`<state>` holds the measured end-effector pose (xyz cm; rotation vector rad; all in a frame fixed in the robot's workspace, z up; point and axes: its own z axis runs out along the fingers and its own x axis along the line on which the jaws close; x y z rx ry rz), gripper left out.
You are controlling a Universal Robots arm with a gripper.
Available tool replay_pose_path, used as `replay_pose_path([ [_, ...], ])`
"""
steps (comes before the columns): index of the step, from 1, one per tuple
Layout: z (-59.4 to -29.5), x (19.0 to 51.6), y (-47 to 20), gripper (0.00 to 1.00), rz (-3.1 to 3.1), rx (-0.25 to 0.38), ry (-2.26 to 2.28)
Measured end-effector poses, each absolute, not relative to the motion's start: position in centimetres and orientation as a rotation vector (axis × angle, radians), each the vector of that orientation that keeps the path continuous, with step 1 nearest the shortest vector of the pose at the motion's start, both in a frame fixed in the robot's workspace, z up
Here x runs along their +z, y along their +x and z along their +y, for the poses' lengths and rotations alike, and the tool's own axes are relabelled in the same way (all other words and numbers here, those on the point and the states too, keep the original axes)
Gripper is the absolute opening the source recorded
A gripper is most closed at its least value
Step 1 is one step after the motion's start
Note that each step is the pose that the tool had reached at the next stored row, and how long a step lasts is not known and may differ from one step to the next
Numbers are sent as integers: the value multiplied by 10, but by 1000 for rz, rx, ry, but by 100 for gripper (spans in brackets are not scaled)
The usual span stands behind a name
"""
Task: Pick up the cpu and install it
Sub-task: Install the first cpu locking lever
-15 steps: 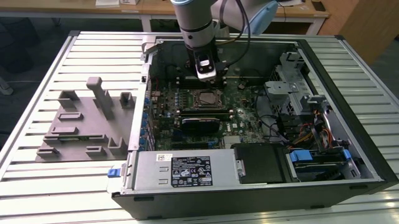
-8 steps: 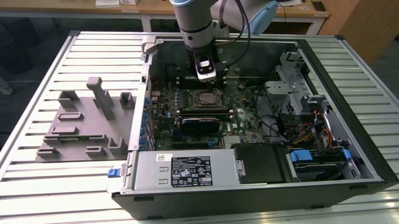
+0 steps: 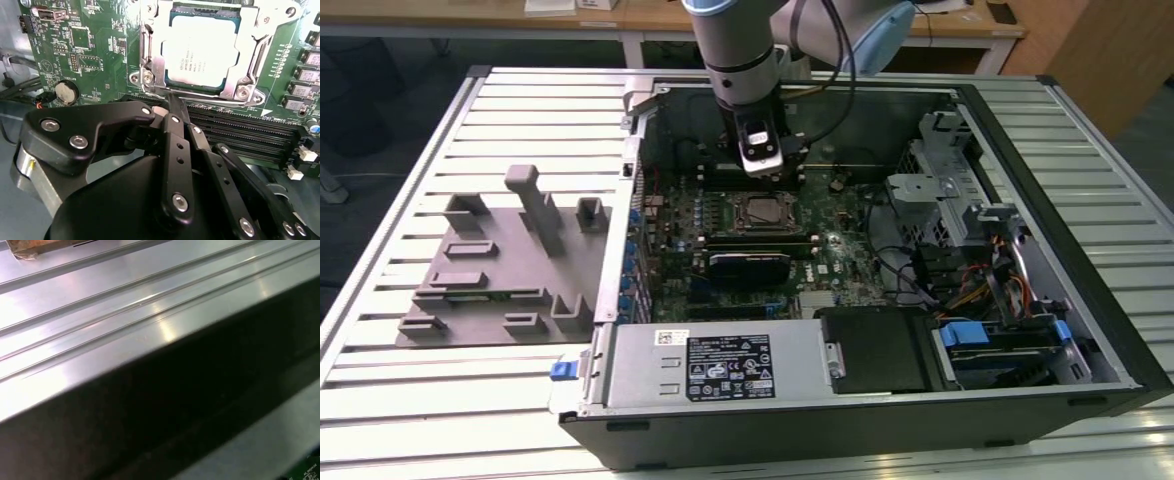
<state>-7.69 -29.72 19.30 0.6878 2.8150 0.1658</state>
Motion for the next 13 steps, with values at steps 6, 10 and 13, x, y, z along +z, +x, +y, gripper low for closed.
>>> replay_pose_path([
  [6, -300, 193, -77, 11, 2815, 166, 688],
  [10, -303, 193, -77, 11, 2816, 178, 690],
  [13, -305, 192, -77, 11, 2817, 201, 693],
])
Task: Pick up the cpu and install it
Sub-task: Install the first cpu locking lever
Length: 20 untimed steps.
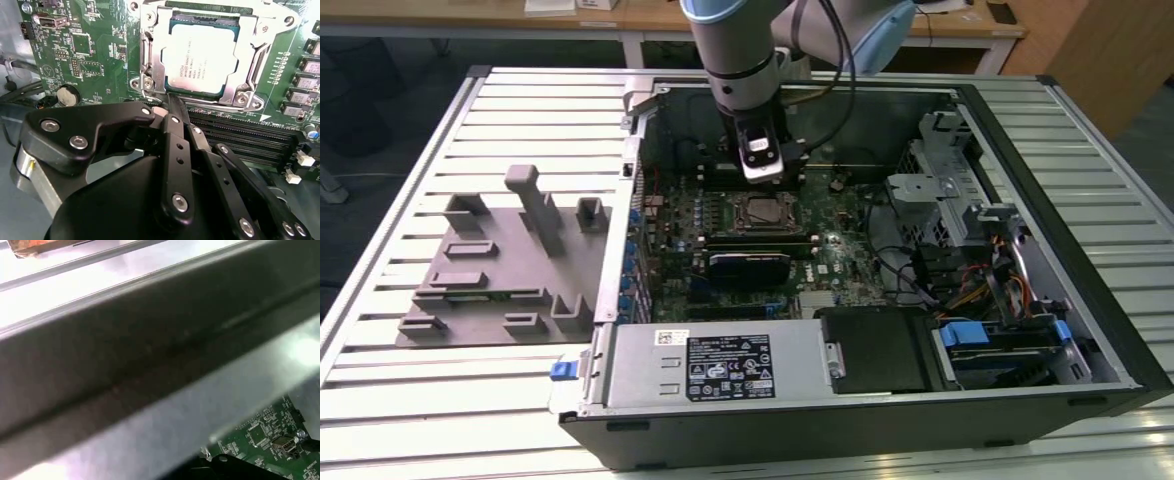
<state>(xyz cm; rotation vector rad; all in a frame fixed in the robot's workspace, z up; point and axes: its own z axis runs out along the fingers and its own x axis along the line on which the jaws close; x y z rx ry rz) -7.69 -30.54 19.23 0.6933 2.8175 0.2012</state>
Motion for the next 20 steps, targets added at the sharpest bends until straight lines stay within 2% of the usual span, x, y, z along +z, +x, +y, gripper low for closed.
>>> replay_pose_path([
  [10, -311, 191, -76, 11, 2819, 233, 698],
  [16, -314, 190, -75, 11, 2821, 283, 705],
  [20, -315, 191, -75, 11, 2822, 292, 707],
])
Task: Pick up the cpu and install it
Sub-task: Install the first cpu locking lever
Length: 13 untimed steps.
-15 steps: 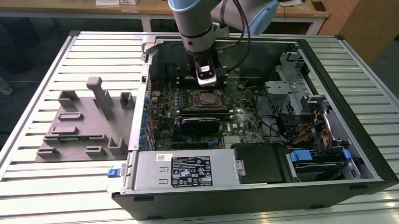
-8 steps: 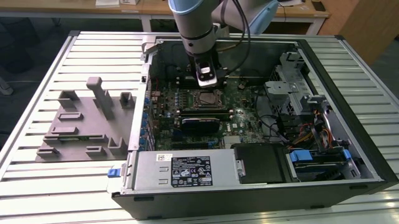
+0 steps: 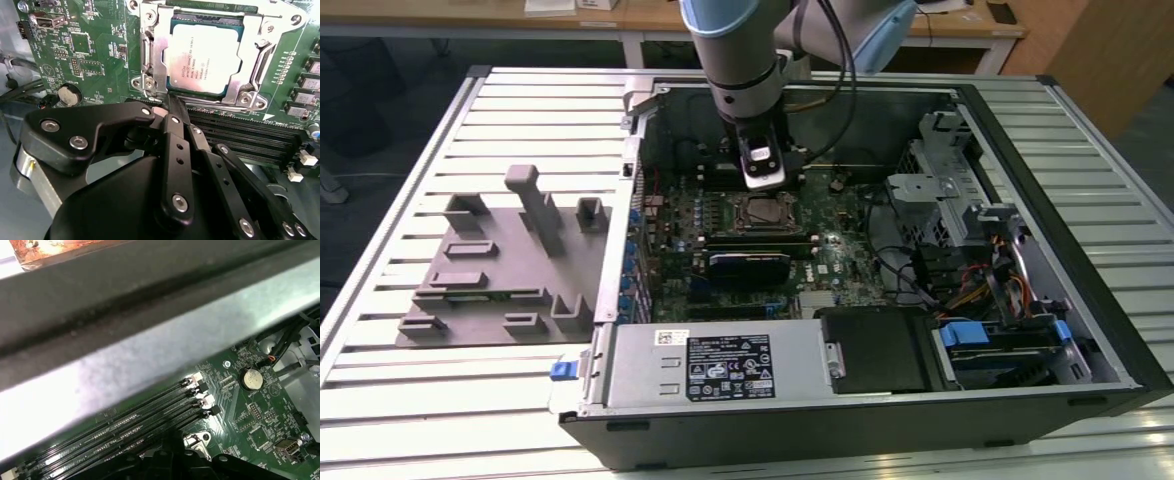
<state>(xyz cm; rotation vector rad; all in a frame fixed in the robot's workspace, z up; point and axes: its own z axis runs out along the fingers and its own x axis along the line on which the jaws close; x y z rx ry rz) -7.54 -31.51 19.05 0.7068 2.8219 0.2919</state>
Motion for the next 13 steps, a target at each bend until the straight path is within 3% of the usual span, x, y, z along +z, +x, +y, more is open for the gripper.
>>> replay_pose_path([
  [13, -315, 210, -75, 11, 2822, 292, 707],
])
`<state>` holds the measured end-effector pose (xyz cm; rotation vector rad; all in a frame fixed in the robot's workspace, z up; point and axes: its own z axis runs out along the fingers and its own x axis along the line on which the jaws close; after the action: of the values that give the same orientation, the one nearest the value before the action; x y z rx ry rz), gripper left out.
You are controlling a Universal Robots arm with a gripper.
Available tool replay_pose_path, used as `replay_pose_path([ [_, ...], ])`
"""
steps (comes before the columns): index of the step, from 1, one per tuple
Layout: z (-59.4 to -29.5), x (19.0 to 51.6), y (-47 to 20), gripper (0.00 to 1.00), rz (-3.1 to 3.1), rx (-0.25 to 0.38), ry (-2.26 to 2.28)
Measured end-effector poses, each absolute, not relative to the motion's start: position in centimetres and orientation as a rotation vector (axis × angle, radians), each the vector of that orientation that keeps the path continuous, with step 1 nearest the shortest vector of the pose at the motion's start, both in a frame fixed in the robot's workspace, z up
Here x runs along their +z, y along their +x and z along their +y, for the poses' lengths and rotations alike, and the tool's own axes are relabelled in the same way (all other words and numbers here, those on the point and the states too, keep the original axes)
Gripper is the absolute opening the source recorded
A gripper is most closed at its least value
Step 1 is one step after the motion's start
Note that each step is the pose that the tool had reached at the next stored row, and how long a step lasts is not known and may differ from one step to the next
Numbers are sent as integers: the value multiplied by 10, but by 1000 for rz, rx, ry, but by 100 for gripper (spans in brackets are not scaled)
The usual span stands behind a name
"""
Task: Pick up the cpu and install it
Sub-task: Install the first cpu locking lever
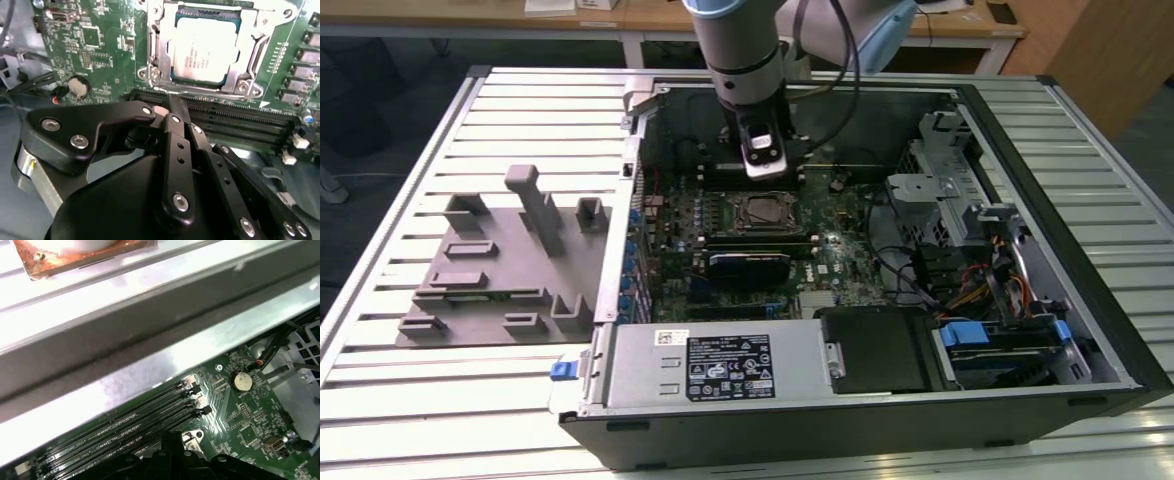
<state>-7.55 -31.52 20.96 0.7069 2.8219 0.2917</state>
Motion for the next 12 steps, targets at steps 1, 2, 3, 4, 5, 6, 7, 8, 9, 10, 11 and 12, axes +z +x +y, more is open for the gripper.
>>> replay_pose_path([
  [1, -315, 212, -75, 11, 2822, 292, 707],
  [2, -315, 214, -75, 11, 2822, 292, 707],
  [3, -315, 216, -75, 11, 2822, 292, 707],
  [4, -315, 217, -75, 11, 2822, 292, 708],
  [5, -315, 217, -75, 11, 2821, 292, 708],
  [6, -315, 217, -75, 11, 2821, 292, 708],
  [7, -315, 217, -75, 11, 2821, 291, 708],
  [8, -315, 217, -75, 11, 2821, 291, 708],
  [9, -315, 217, -75, 11, 2821, 291, 708],
  [10, -315, 217, -75, 11, 2821, 290, 708],
  [11, -315, 217, -75, 11, 2821, 290, 708],
  [12, -315, 217, -75, 11, 2822, 289, 708],
])
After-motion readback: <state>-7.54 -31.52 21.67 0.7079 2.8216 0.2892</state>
